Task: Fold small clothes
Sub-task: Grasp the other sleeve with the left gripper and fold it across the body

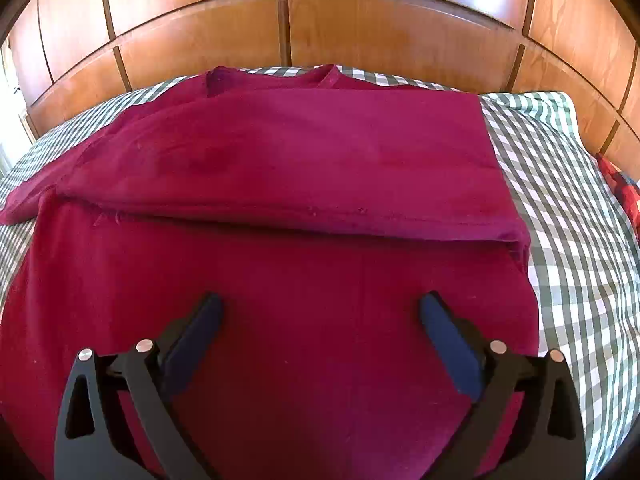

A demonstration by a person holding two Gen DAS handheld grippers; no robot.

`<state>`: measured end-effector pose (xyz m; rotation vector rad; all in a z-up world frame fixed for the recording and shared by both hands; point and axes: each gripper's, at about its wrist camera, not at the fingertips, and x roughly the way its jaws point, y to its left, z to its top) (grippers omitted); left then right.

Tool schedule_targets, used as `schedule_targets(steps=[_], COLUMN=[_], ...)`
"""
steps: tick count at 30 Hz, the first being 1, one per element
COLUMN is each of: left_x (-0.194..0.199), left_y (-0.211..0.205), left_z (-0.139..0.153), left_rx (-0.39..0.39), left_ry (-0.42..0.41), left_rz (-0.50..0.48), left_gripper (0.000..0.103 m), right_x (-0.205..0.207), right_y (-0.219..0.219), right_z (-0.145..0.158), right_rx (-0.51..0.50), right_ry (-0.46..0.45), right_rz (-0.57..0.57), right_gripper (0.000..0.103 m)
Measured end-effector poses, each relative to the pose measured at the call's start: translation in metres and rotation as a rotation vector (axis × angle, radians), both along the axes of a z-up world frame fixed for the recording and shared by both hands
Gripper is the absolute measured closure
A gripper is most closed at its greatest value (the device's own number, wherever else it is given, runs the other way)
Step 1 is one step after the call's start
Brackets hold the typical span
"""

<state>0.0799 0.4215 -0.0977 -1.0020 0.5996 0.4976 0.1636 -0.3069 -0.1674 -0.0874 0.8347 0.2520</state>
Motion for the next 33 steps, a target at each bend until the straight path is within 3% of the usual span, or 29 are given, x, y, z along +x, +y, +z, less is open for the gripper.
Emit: schedule_targets(steps=[5, 9, 11, 12, 16, 20, 25, 29, 31, 33], left_x=[0.011, 0.025, 0.031, 0.036, 0.044, 0.062, 0.093, 0.114, 0.125, 0.131], left_y=[0.031, 0.044, 0.045, 0.043, 0.018, -0.043, -0.173, -0.275, -0.321, -0.362], left_z=[-0.013, -0.015, -0.014, -0.011, 0.016, 0.057, 0.092, 0.075, 0.054, 0.031], left_rx=[-0.055, -0.047, -0.026, -0.002, 0.068, 0.142, 0.219, 0.218, 0.195, 0.223], left_ry=[0.028, 0.053, 0.081, 0.096, 0.027, -0.085, -0.208, -0.204, -0.164, -0.105], left_rz=[0.059, 0.083, 0.074, 0.065, -0.002, -0.168, -0.462, -0.666, -0.755, -0.828], left_gripper=[0.066, 0.067, 0.089, 0.094, 0.096, 0.096, 0.096, 0.096, 0.096, 0.096], right_x=[0.0, 0.0, 0.001, 0.001, 0.0, 0.0, 0.0, 0.0, -0.001, -0.001], right_y=[0.0, 0.0, 0.0, 0.0, -0.001, -0.002, -0.003, -0.005, -0.005, -0.006], right_z=[-0.001, -0.001, -0.001, -0.001, -0.001, -0.001, 0.0, 0.0, 0.0, 0.001], right_rx=[0.001, -0.002, -0.001, 0.0, 0.003, 0.006, 0.018, 0.031, 0.041, 0.05], right_ry=[-0.003, -0.005, -0.005, -0.006, -0.008, -0.009, -0.011, -0.013, -0.012, -0.013], right_rz=[0.0, 0.002, 0.002, 0.001, 0.0, 0.003, 0.006, 0.007, 0.004, 0.005], right_gripper=[0.003, 0.003, 0.003, 0.003, 0.003, 0.003, 0.003, 0.003, 0.003, 0.003])
